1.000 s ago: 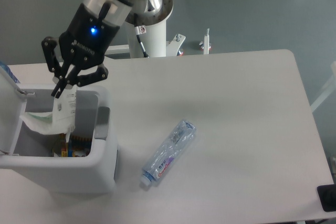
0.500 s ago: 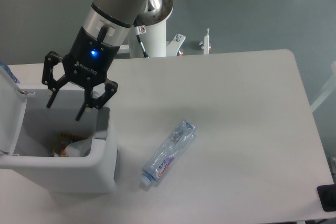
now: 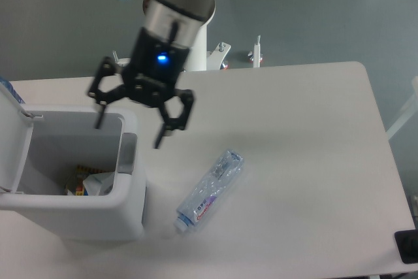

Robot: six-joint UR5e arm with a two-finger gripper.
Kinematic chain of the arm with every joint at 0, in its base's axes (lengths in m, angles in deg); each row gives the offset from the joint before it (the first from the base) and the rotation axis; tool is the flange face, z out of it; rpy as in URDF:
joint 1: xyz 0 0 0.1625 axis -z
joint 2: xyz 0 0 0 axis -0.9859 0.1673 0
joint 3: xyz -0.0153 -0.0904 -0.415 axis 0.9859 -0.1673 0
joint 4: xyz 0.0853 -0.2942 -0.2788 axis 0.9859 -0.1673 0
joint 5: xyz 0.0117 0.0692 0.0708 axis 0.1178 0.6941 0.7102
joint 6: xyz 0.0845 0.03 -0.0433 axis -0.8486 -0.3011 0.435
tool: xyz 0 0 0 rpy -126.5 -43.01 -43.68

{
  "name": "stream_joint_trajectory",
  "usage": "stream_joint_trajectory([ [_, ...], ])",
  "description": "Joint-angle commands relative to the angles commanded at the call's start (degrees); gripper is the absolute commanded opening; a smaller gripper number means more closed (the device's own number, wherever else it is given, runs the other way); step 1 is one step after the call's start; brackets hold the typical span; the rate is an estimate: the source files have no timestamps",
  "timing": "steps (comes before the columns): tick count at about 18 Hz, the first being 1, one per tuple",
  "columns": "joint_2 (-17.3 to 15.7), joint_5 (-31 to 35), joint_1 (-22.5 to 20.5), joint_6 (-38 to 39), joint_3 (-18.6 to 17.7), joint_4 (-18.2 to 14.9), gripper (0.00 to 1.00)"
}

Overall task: Place the trash in the trash can
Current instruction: 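Move the gripper over the clear plastic water bottle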

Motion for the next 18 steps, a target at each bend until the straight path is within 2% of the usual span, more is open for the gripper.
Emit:
stream_joint_trajectory([
  [4, 1.8, 2.3, -1.8, 0.0, 0.0, 0.7, 1.00],
  [8, 6.2, 5.1, -2.1, -1.7, 0.3, 5.1, 1.00],
  [11, 8.6, 10.4, -1.9, -8.8, 0.1, 4.9, 1.00],
  [16, 12.8, 12.1, -1.8, -22.6, -0.7, 4.7, 1.00],
  [18, 14.3, 14.3, -1.7, -25.3, -1.7, 4.7, 1.00],
])
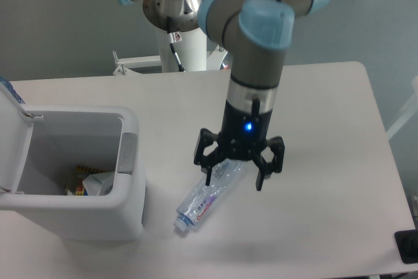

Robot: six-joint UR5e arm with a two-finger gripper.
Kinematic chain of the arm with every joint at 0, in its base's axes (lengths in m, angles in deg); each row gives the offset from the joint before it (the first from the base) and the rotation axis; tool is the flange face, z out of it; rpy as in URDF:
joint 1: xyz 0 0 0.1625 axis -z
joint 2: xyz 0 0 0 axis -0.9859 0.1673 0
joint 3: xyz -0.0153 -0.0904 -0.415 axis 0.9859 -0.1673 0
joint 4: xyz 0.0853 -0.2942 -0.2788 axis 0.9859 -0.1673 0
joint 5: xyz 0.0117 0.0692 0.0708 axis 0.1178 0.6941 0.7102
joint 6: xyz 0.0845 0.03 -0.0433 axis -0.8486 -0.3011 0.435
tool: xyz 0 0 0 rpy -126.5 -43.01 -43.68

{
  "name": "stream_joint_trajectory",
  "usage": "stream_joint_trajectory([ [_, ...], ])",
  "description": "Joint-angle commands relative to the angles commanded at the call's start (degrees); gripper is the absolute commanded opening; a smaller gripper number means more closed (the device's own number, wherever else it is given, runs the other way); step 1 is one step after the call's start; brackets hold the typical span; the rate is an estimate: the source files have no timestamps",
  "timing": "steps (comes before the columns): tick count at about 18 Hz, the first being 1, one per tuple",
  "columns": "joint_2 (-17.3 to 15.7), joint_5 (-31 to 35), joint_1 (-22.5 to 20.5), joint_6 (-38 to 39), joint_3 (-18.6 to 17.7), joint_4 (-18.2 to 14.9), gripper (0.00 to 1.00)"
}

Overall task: Place the trash in the trash can
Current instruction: 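Move the gripper over the clear plastic water bottle, then lower the gripper around the bottle's middle and close on it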

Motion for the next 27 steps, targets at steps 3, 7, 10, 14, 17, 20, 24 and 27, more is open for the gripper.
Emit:
stream_joint_trajectory([
  [3, 2.3, 0.7, 0.6, -4.2, -0.2, -0.1, 1.00],
  [7, 3.1, 7.7, 1.8, -11.4, -3.2, -0.4, 1.00],
  [10, 4.2, 8.5, 3.0, -12.1, -3.5, -0.5, 1.00],
  [14, 6.1, 9.3, 4.0, -12.1, -3.3, -0.4, 1.00],
  [17, 7.1, 9.6, 5.3, -12.1, -3.4, -0.4, 1.00],
  [20, 8.1, 11.6, 6.9, -12.1, -3.5, 0.1, 1.00],
  [24, 7.6, 11.5, 7.5, -12.2, -5.4, 0.4, 1.00],
  [27, 7.3, 11.5, 7.6, -12.2, -6.6, 0.4, 1.00],
])
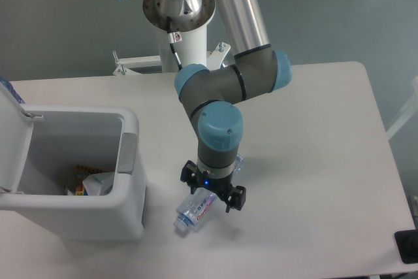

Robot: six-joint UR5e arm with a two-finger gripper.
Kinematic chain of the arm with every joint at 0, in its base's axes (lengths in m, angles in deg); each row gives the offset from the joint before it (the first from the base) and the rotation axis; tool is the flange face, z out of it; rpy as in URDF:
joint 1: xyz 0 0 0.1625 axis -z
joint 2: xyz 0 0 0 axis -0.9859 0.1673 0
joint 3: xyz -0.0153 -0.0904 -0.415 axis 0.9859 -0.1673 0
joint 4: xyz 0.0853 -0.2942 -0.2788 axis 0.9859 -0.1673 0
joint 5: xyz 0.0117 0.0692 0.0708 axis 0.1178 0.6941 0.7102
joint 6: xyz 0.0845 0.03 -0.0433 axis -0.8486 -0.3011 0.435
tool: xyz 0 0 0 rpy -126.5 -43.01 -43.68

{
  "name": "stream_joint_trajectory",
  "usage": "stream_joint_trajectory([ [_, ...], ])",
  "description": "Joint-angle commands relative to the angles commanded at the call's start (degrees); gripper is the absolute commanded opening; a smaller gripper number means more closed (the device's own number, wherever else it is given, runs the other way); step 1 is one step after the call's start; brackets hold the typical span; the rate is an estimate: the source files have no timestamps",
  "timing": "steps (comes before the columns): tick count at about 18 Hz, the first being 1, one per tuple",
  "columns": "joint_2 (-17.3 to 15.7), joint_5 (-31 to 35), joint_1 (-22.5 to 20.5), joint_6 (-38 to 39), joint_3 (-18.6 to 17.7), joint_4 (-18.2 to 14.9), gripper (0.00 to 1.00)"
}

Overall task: Place the trash in the trash can
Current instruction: 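Lower the gripper around the bottle's middle and close on it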

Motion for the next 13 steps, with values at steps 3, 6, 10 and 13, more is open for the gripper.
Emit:
stream_joint_trajectory([
  [3, 0.2, 0.0, 0.5, 0.0, -0.5, 0.0, 1.00],
  [6, 0.6, 0.0, 0.9, 0.0, -0.5, 0.1, 1.00],
  [10, 1.1, 0.3, 1.2, 0.0, -0.4, -0.1, 1.00],
  [13, 1.6, 2.2, 1.5, -0.4, -0.4, -0.1, 1.00],
])
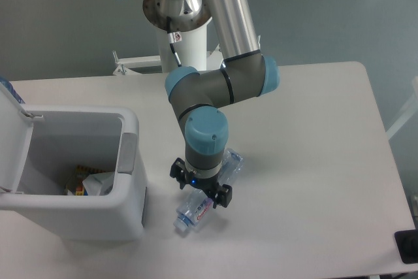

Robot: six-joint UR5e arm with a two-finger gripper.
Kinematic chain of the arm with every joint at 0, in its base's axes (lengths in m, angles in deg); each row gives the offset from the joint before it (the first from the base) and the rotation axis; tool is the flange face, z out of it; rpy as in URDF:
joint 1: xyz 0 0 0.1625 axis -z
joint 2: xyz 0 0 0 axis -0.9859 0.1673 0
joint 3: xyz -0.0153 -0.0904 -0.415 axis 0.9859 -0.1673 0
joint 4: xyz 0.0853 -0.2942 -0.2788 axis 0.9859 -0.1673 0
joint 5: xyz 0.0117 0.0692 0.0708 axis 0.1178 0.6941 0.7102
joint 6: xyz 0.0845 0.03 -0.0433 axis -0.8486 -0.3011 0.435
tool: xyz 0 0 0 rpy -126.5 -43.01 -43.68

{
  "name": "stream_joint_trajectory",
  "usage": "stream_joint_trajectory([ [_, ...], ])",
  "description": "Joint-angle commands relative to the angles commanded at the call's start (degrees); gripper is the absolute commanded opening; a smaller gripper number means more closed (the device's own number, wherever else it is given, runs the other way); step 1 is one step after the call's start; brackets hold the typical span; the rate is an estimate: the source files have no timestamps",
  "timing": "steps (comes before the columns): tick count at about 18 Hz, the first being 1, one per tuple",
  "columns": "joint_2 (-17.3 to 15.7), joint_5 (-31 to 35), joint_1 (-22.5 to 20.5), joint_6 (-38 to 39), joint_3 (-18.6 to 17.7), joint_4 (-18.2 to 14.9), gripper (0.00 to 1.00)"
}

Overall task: Place the trash in the trash can
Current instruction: 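Lower the gripper around the bottle's middle and close on it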

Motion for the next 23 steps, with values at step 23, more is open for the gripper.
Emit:
stream_joint_trajectory([
  [23, 1.1, 2.8, 0.1, 0.0, 0.6, 0.2, 0.85],
])
